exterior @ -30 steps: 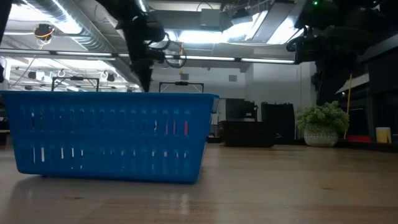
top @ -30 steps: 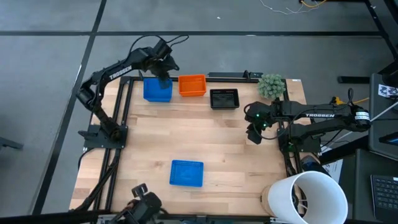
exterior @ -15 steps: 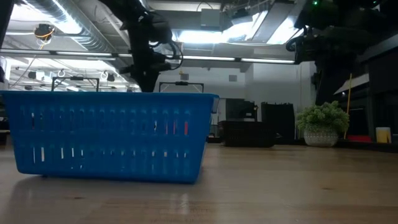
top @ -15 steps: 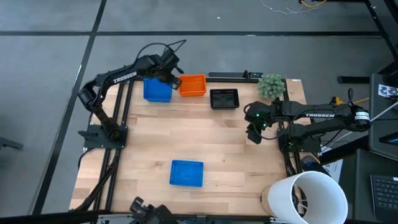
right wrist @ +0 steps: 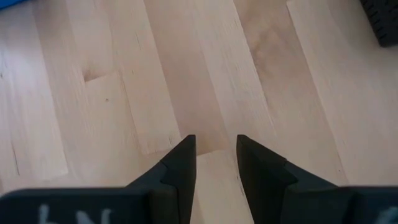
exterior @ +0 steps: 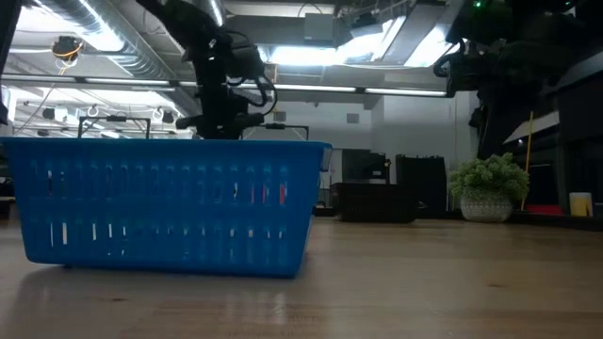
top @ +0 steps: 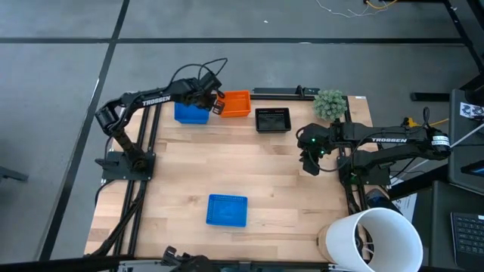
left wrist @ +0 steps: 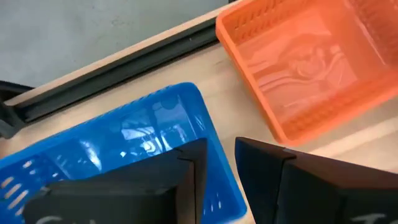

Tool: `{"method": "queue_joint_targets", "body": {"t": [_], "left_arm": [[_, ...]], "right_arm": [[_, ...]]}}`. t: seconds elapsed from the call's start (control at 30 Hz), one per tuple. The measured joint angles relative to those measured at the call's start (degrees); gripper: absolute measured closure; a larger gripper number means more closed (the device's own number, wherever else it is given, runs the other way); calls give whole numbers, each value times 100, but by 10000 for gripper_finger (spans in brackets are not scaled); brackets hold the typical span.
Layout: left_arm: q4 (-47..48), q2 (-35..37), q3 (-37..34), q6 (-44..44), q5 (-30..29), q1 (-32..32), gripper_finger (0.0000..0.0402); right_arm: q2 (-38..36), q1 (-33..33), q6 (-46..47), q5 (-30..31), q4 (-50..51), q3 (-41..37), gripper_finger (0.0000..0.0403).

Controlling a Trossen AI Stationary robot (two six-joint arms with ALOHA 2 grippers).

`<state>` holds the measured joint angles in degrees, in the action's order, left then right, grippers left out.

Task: Stack baskets by color
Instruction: Adjust the stack of blue bins

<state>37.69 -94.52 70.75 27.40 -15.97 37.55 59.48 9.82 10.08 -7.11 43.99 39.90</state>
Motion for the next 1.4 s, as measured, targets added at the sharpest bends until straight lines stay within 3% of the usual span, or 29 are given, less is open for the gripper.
{"method": "queue_joint_targets", "body": {"t": [0.4,0.6,0.83,1.03,1.23,1.4], "left_arm": [[-883,0,-599,116,-162,21,328],[-879,0,-624,30,-183,27,388],[-890,0,-618,0,-235,29,398],[-452,0,-141,-90,-295,-76,400],[682,8,700,-95,-254,-120,401],[1346,9,906,39,-238,-88,401]], "right_arm": [[1,0,-27,2,2,0,288],[2,0,-30,3,0,0,288],[1,0,-140,5,0,0,288],[1,0,-288,9,-1,0,288],[1,0,-288,9,-2,0,288],[0,0,-288,9,-2,0,288]]}}
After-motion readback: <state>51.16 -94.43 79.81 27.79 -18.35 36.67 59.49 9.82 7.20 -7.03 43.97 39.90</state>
